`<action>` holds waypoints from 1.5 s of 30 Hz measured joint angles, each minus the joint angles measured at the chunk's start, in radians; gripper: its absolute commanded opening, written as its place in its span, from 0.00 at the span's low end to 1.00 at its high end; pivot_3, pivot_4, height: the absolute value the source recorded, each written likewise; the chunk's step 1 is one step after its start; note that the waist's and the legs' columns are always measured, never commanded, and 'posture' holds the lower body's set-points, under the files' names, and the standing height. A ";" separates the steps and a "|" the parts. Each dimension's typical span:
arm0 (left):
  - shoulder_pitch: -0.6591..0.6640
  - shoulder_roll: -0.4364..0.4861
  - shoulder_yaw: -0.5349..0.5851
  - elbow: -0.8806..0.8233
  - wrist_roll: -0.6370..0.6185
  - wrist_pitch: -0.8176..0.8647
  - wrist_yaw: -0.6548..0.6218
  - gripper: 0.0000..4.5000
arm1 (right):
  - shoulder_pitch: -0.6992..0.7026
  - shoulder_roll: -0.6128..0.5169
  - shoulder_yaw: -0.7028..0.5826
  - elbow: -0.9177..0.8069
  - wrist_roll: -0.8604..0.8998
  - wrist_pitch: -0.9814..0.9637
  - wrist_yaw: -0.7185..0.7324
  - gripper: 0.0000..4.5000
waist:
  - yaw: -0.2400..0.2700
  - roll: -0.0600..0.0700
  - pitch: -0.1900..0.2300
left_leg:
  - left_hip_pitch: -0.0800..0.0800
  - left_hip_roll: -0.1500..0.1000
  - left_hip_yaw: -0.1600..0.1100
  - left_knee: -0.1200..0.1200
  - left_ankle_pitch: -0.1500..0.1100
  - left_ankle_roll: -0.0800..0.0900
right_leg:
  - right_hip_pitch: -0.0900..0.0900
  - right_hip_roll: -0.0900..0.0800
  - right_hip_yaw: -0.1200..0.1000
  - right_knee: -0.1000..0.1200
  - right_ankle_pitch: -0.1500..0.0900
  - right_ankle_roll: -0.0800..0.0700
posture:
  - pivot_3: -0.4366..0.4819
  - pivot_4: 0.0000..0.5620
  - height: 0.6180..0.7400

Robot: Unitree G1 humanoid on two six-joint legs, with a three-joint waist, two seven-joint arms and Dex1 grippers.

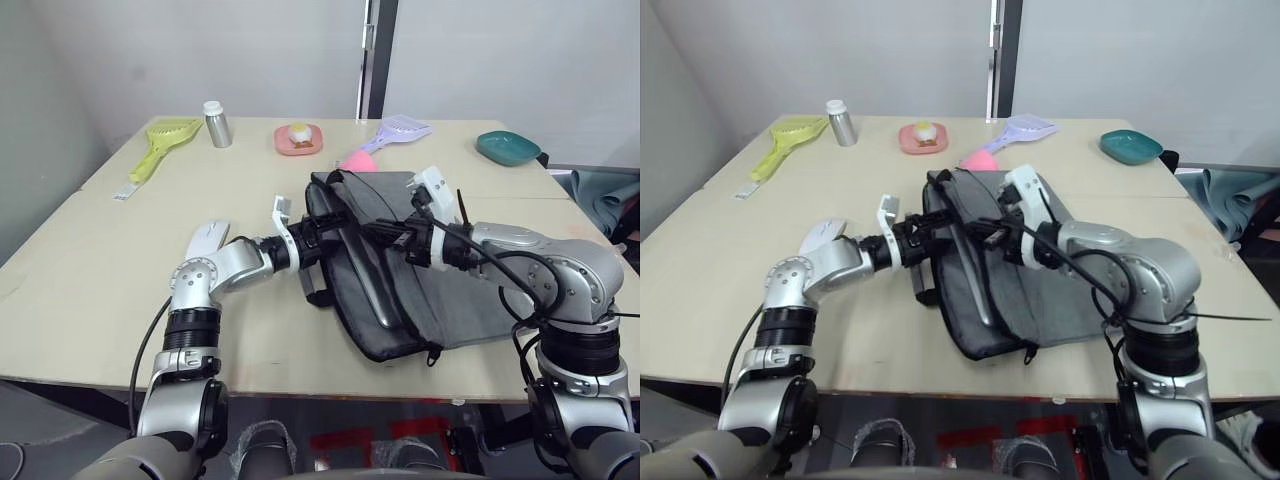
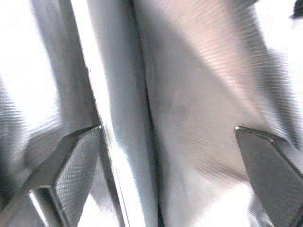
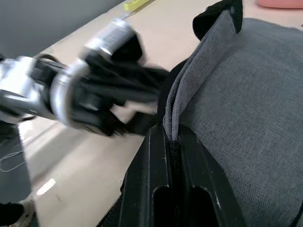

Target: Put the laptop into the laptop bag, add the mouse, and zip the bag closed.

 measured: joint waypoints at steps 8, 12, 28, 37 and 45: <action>0.075 0.211 0.034 -0.112 -0.246 0.059 -0.064 1.00 | 0.008 -0.027 0.005 0.037 -0.008 -0.027 0.022 0.00 | -0.007 0.000 0.000 | 0.001 0.001 0.000 0.000 0.000 0.000 | -0.001 0.001 0.000 0.002 -0.001 -0.001 | 0.48 0.27 1.00; 0.175 0.444 0.110 -0.201 -0.241 0.146 -0.284 1.00 | 0.049 -0.019 0.014 0.036 -0.009 -0.045 0.021 0.00 | -0.011 0.001 -0.001 | 0.001 0.001 0.000 -0.001 0.000 0.000 | -0.001 0.001 0.000 0.001 -0.003 -0.004 | 0.48 0.27 1.00; 0.642 0.868 0.201 -0.365 0.663 -0.314 -1.303 1.00 | 0.173 -0.107 0.083 0.050 0.017 -0.090 0.131 0.99 | -0.016 0.001 0.000 | 0.003 0.002 0.002 -0.005 0.000 0.000 | 0.002 -0.002 -0.002 -0.004 -0.008 -0.012 | 0.48 0.27 1.00; 0.867 0.884 0.400 -0.190 0.880 -0.496 -1.470 1.00 | 0.463 -0.572 -0.258 -0.017 0.007 -0.266 0.480 1.00 | -0.006 0.000 -0.001 | 0.009 0.004 0.005 -0.014 -0.004 0.007 | 0.005 -0.002 -0.002 -0.013 -0.009 -0.014 | 0.48 0.27 1.00; 0.833 0.968 0.449 0.113 1.027 -0.615 -1.533 1.00 | 0.768 -0.608 -0.636 0.102 -0.154 -0.516 0.674 1.00 | -0.008 -0.001 -0.002 | 0.016 0.003 0.013 -0.015 -0.004 0.010 | 0.006 -0.004 0.006 -0.011 -0.011 -0.013 | 0.48 0.27 1.00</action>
